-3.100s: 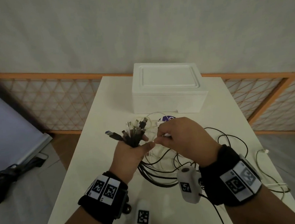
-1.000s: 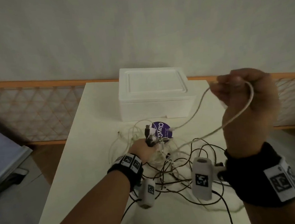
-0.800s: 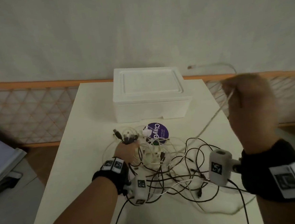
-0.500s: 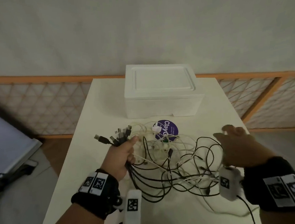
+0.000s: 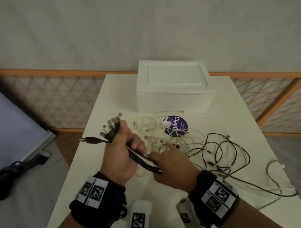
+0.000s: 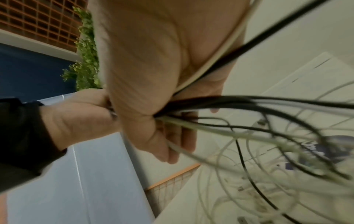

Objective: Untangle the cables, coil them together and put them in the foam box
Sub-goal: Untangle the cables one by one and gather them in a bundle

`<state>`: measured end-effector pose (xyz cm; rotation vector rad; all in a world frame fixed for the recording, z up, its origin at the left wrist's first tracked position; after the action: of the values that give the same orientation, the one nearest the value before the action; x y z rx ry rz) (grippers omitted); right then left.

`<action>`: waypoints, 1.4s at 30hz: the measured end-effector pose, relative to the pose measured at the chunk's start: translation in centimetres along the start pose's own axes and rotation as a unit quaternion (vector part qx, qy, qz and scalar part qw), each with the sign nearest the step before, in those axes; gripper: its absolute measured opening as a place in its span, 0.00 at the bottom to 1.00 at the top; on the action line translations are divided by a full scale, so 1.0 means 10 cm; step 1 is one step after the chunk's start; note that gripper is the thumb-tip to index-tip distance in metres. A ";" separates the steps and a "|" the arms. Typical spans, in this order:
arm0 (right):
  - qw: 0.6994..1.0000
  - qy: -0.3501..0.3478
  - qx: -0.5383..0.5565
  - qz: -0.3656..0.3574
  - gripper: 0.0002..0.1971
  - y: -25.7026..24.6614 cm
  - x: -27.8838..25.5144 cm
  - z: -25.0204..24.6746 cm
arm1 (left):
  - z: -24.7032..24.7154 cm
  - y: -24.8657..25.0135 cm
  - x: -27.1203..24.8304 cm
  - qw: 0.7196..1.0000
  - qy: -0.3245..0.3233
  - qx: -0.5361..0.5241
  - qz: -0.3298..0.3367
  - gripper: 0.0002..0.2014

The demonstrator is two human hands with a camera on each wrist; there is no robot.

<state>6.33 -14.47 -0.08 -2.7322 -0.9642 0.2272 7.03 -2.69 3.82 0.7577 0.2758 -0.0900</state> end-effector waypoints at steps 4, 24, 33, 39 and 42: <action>0.997 -0.022 0.006 0.079 0.06 0.45 -0.11 0.10 | -0.31 0.35 0.04 0.998 0.008 -0.050 0.036 0.25; 0.956 -0.024 0.065 0.286 0.09 1.58 0.21 0.27 | -0.71 0.77 0.28 0.992 0.068 -0.104 0.019 0.26; 0.951 0.215 0.043 0.220 0.07 1.73 -0.03 -0.61 | -1.10 0.69 0.46 0.985 0.110 -0.135 0.006 0.24; 0.945 0.288 0.083 0.128 0.17 1.40 -0.65 -0.78 | -1.21 0.41 0.43 0.985 0.095 -0.139 -0.037 0.33; 0.937 0.246 0.137 0.205 0.16 1.50 -0.76 -0.64 | -1.17 0.28 0.41 0.987 0.087 -0.117 -0.060 0.38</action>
<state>10.87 -31.72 2.49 -2.5074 -0.2067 -0.2319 9.00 7.47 -3.56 0.5154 0.4896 -0.1044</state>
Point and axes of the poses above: each hand's wrist, its own x-axis towards the middle knuckle, its own z-axis out of the palm, y = z × x, the point moved 6 cm from there along x, towards the middle knuckle, and after that the axes turned 2 degrees about -z, right-handed, at the moved point
